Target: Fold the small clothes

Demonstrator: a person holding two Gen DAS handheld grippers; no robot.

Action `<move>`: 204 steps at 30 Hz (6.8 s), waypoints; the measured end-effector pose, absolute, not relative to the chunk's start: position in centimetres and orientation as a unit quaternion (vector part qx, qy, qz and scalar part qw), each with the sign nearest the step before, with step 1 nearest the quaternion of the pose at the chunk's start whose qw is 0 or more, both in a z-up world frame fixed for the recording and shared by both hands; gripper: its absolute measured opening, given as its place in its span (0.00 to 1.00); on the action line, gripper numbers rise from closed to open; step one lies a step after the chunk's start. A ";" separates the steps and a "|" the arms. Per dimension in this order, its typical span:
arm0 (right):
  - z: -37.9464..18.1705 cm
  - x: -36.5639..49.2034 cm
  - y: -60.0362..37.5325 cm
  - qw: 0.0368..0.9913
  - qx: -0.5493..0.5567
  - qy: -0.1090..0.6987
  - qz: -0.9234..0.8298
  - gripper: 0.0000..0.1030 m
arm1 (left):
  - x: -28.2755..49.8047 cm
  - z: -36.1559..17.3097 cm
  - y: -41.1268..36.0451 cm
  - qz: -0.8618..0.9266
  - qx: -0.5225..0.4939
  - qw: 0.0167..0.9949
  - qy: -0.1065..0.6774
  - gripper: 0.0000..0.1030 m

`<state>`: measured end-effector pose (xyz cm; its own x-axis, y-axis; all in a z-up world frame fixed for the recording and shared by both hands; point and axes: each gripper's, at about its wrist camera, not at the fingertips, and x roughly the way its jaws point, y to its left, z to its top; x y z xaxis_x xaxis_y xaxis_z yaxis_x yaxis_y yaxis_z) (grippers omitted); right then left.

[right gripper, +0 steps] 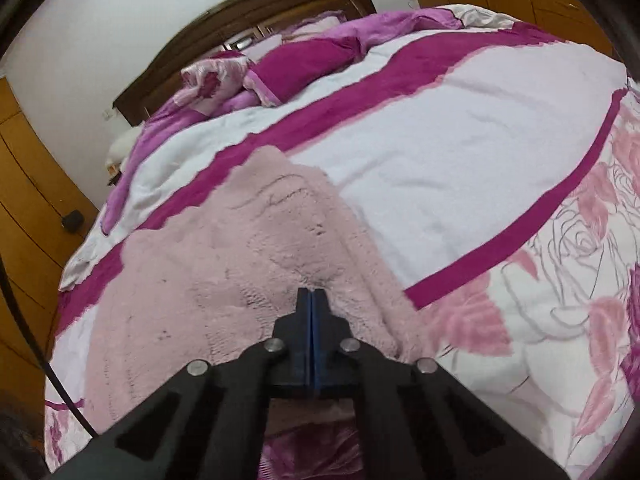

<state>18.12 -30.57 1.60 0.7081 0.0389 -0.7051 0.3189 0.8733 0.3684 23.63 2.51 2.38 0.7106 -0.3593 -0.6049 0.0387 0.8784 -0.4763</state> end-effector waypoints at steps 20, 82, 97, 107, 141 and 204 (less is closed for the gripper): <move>7.5 15.6 -35.0 0.923 0.248 0.295 0.004 0.93 | 20.0 5.9 4.4 -0.197 -0.239 0.896 0.318 0.53; -0.1 22.5 -30.6 0.761 0.456 0.414 0.204 0.37 | 26.2 5.7 2.8 -0.207 -0.267 0.807 0.484 0.17; 2.2 17.3 -26.7 0.766 0.432 0.448 0.163 0.37 | 19.5 7.9 5.4 -0.195 -0.263 0.804 0.497 0.17; 3.1 13.9 -24.8 0.766 0.421 0.453 0.175 0.37 | 15.1 8.7 7.4 -0.196 -0.273 0.796 0.504 0.17; 0.0 2.8 -22.8 0.796 0.278 0.521 0.130 0.63 | 4.7 2.4 12.6 -0.170 -0.297 0.765 0.546 0.31; 5.8 -7.9 -17.5 0.875 0.021 0.482 0.036 0.72 | -4.4 9.0 4.9 -0.055 0.021 0.892 0.448 0.33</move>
<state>-7.95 -17.46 5.85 0.5335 0.0841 -0.8416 -0.0434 0.9965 0.0720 -4.40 4.90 8.97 0.5932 -0.0796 -0.8011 0.1163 0.9931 -0.0125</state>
